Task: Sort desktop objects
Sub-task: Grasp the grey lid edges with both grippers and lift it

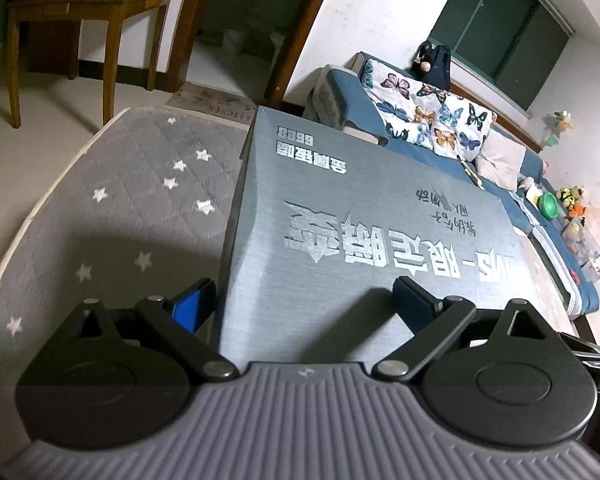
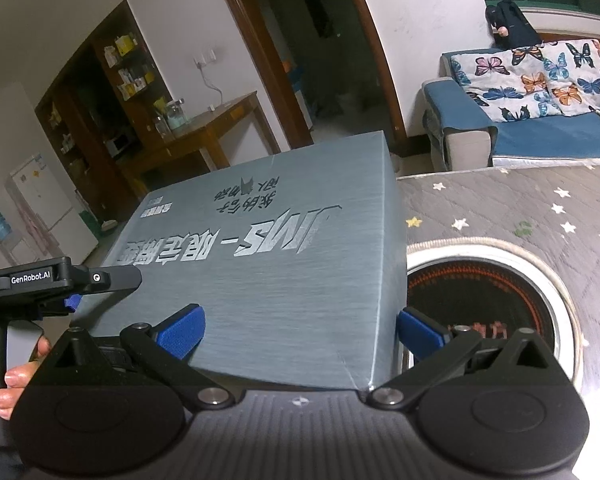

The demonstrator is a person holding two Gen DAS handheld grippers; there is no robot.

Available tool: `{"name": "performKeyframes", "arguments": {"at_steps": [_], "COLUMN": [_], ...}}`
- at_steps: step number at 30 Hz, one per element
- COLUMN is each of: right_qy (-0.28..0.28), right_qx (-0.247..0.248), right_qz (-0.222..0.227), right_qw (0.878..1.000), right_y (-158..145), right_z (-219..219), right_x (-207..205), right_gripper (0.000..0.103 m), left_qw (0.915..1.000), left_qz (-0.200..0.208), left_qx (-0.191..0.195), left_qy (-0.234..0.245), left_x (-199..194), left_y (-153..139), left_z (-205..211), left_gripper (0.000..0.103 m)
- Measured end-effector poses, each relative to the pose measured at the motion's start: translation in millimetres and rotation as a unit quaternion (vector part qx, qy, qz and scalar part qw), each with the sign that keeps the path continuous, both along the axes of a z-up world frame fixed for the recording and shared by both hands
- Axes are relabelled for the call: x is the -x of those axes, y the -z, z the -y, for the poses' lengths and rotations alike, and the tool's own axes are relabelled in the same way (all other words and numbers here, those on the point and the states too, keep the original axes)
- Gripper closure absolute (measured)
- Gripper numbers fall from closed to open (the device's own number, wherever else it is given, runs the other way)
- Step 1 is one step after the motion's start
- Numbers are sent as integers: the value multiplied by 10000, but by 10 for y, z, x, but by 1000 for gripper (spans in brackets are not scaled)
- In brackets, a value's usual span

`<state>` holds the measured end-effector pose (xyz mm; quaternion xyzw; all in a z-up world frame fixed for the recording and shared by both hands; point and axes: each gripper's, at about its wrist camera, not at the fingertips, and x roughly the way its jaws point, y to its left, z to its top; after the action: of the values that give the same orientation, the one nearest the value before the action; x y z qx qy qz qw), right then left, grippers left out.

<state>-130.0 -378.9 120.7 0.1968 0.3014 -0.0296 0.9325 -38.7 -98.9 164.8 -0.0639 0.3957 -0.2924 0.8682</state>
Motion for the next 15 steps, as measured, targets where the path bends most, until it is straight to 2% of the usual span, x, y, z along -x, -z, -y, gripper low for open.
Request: {"name": "performKeyframes", "arguments": {"at_steps": [15], "right_qy": [111], "right_qx": [12], "right_qz": [200], "right_qw": [9997], "right_y": [100], "right_z": [-517], "right_x": [1064], "right_gripper": [0], "left_qw": [9999], "left_qz": [145], "left_qx": [30], "left_qy": [68], "left_x": [1035], "left_y": [116], "left_z": [-547], "left_gripper": [8]}}
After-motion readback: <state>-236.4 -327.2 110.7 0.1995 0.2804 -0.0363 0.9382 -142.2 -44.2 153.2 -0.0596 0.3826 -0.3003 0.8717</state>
